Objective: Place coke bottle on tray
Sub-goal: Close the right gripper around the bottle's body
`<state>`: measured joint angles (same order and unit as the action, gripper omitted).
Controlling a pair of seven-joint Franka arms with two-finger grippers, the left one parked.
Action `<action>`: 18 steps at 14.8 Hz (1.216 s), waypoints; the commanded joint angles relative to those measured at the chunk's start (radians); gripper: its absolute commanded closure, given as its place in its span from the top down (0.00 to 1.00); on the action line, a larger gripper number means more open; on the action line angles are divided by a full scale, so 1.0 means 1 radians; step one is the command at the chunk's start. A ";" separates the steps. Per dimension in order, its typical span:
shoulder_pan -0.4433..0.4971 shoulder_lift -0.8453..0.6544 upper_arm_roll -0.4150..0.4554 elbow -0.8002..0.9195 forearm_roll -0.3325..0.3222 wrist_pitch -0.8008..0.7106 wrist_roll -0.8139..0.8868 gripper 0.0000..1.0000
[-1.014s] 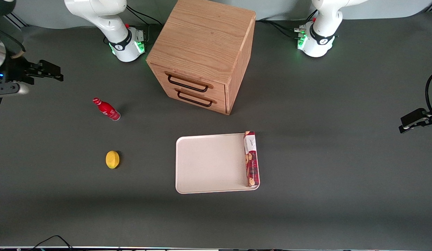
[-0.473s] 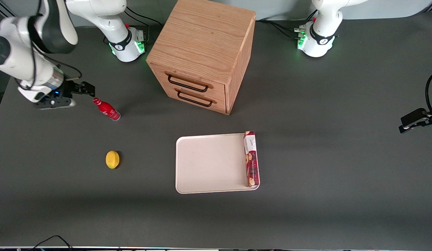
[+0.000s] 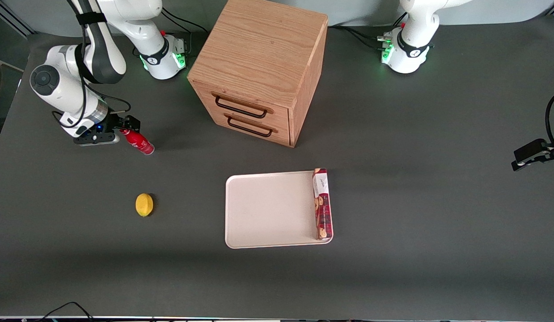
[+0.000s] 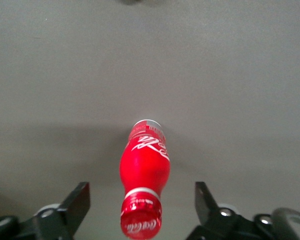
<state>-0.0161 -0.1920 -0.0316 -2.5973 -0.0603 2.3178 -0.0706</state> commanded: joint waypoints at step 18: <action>0.039 0.178 0.048 0.996 0.091 -0.911 -0.041 0.00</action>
<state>0.0053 -0.1560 -0.0098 -1.8795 -0.0038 1.5529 -0.0966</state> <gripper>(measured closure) 0.661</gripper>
